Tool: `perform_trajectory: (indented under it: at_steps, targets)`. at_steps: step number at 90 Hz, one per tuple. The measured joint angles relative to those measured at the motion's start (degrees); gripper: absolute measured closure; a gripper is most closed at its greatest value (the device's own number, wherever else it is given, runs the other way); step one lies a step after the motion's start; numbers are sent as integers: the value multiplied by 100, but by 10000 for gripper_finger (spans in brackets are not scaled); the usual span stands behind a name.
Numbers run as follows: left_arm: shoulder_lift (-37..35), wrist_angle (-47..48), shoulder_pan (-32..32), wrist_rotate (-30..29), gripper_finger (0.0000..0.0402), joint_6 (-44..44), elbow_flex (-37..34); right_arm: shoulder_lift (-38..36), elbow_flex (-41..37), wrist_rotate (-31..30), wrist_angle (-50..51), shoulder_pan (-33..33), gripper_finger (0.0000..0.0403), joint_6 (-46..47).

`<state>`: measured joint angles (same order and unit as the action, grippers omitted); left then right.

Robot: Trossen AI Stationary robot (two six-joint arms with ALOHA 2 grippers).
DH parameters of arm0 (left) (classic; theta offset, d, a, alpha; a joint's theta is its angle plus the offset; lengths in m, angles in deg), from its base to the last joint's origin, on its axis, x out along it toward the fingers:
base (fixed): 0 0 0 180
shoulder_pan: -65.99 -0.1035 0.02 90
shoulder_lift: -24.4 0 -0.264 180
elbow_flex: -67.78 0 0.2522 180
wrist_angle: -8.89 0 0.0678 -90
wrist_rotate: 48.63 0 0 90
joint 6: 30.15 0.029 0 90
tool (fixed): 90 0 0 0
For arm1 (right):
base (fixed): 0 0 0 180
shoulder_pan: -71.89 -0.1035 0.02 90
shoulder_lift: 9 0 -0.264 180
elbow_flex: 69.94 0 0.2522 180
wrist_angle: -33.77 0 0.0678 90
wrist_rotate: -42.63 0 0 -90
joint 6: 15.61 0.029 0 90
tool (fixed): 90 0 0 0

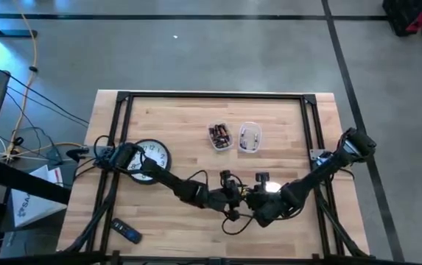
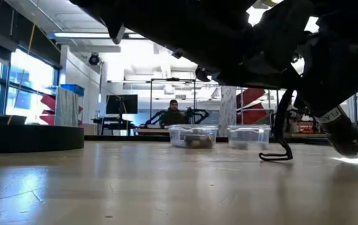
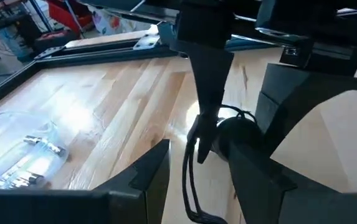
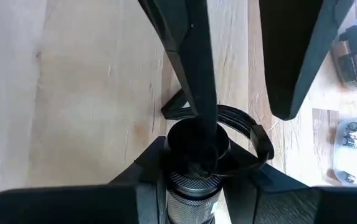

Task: Insert battery
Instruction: Close the lid of the black flashlight

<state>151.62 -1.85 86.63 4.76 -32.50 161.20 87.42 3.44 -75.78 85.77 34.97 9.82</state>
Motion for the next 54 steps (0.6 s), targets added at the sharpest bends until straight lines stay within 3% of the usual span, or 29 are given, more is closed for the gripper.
perform_trajectory:
  at_steps: [54]
  targets:
    - [92,-244,-89,502,263,-42,-3,2,-15,110,-124,115,323,-85]
